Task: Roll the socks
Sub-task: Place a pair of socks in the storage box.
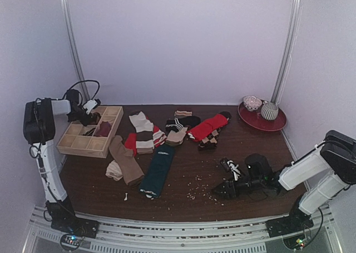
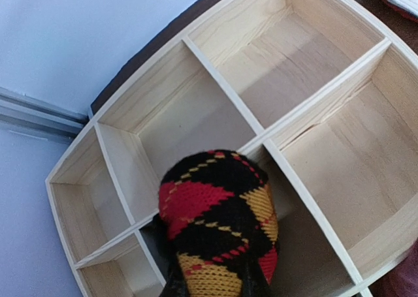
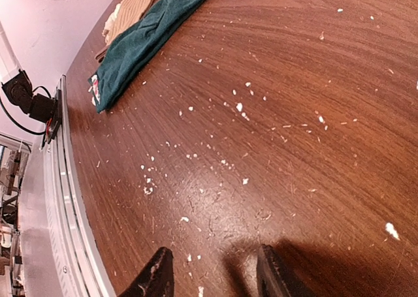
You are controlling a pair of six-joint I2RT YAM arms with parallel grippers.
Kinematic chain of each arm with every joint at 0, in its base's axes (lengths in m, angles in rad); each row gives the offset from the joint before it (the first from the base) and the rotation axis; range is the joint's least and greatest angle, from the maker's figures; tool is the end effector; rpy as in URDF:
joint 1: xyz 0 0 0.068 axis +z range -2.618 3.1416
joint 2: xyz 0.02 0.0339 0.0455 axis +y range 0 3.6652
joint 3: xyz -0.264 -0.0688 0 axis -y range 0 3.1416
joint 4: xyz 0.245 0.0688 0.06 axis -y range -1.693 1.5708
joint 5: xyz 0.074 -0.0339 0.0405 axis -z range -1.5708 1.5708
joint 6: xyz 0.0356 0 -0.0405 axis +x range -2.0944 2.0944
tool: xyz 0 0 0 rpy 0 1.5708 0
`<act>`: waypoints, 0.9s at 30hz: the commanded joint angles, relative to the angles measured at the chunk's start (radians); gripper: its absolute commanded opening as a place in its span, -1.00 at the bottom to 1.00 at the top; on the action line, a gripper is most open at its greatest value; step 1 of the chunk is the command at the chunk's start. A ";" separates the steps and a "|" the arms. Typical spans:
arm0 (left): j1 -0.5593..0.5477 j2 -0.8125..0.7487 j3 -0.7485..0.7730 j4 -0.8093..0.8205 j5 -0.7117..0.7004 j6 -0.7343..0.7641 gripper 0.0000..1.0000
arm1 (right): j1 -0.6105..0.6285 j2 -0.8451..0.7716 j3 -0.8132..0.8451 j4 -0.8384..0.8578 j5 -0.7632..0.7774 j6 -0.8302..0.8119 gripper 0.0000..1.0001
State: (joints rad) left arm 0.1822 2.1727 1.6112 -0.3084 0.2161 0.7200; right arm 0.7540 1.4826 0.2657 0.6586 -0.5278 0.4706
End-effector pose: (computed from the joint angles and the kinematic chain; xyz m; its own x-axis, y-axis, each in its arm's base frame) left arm 0.4724 0.0793 0.1683 -0.5921 0.5458 -0.5929 0.4648 0.8323 0.3020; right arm 0.1530 0.1683 0.1120 -0.7535 -0.1703 -0.6350 -0.6296 0.4651 0.6224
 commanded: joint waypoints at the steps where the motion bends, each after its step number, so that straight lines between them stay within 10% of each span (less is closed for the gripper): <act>1: -0.028 0.117 0.027 -0.198 0.092 0.066 -1.00 | -0.006 -0.010 0.006 -0.124 0.038 0.010 -0.11; 19: -0.066 0.257 0.209 -0.536 0.063 0.009 -0.98 | -0.005 -0.037 0.055 -0.225 0.052 -0.006 -0.11; 27: -0.070 0.264 0.249 -0.589 0.019 -0.063 -0.55 | -0.005 -0.054 0.067 -0.264 0.055 -0.012 -0.11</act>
State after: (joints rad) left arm 0.1608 2.3314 1.9053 -0.6579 0.2340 0.7132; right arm 0.7540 1.4387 0.3233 0.4854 -0.5037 0.4713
